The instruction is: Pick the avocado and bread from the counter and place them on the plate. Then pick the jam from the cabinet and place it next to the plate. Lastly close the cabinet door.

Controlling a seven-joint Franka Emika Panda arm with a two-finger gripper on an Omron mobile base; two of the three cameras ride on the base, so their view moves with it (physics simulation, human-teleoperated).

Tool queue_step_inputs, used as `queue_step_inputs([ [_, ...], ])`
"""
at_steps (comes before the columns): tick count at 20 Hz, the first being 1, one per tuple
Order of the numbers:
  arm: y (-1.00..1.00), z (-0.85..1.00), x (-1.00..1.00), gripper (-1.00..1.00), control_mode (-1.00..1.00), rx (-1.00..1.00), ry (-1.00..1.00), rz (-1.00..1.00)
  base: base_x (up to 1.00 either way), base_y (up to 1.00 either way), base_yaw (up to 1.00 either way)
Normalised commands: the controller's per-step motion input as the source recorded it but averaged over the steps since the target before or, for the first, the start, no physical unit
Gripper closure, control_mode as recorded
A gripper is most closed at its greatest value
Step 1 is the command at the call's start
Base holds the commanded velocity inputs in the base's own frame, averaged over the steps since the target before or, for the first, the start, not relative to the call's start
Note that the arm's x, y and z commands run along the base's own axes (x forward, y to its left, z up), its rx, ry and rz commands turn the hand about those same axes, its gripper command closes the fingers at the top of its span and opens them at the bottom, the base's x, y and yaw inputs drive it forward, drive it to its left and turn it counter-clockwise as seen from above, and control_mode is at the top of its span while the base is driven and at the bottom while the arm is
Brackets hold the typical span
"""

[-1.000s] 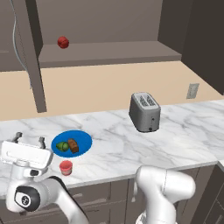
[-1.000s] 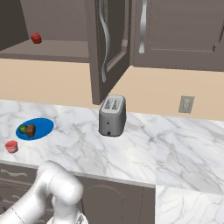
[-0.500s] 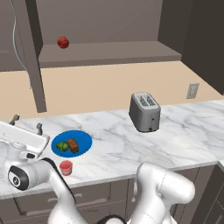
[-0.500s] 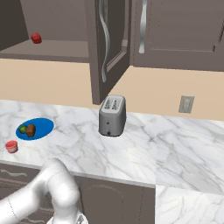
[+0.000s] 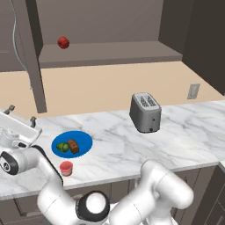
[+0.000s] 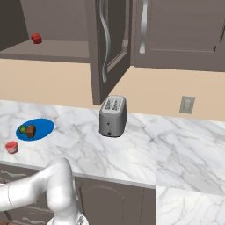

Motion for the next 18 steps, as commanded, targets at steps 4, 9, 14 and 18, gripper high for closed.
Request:
queue_step_inputs([
  [4,0.14,0.18,0.46,-1.00,-1.00,0.13,-0.25,0.02,0.00,0.00,0.00],
  [9,0.07,0.30,0.36,-1.00,-1.00,0.12,-0.26,0.02,0.00,0.00,0.00],
  [14,0.00,0.56,0.09,-1.00,-1.00,0.13,-0.27,0.03,0.00,0.00,0.00],
  [18,-0.01,0.80,0.00,-1.00,-1.00,0.18,-0.22,0.06,0.00,0.00,0.00],
])
